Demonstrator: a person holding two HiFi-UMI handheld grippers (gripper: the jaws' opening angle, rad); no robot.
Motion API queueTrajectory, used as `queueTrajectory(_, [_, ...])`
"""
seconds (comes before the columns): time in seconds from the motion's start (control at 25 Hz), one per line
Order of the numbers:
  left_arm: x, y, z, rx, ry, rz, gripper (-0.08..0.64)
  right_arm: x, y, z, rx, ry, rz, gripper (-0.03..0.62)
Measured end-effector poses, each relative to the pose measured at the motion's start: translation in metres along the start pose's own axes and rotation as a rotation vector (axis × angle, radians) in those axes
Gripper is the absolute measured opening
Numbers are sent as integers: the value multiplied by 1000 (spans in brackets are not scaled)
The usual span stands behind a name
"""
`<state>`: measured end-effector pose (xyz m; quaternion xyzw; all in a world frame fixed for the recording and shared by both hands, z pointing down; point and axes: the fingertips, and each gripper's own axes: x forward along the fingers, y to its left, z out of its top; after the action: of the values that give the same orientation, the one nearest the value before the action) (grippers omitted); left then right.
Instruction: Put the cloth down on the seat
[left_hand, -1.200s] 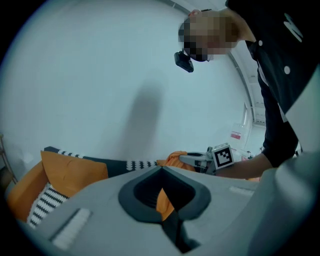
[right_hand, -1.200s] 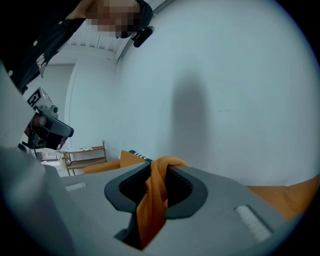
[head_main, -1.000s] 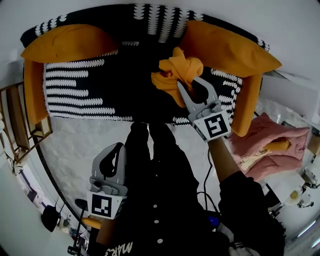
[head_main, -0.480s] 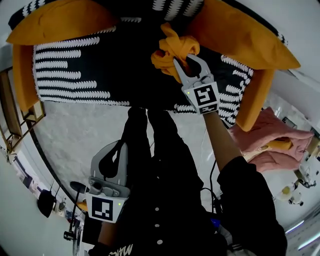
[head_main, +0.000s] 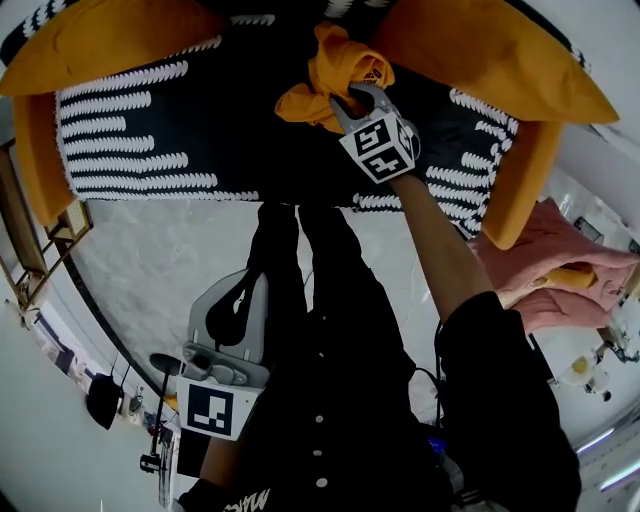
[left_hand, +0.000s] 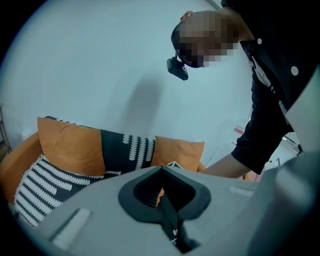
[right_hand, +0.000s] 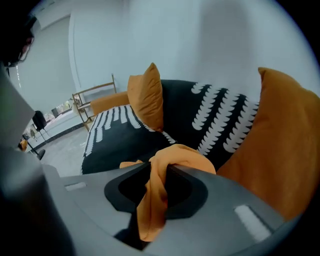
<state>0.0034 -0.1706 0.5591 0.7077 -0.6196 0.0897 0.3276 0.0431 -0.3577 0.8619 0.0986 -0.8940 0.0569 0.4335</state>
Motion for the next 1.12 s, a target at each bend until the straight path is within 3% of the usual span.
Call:
queueTrajectory(0.28, [5,-3,-5,11,4,-10,0,24,0,-20,-59,141,8,118])
queueTrajectory(0.52, [5,-9,-3,37,-8,-26,0,12,0,-16,-35,181,15,235])
queueTrajectory(0.72, [6,-16,6,65,-20,-53,0,-19,-4,-10,-19,196,-5,284])
queueTrajectory(0.96, [9,-25,20,121,-22,-97,0,-70,5,20,-45,163,-19,278])
queueTrajectory(1.12, [10,-31,30,161,-18,-120,0,-114,22,48,-50,103,-22,231])
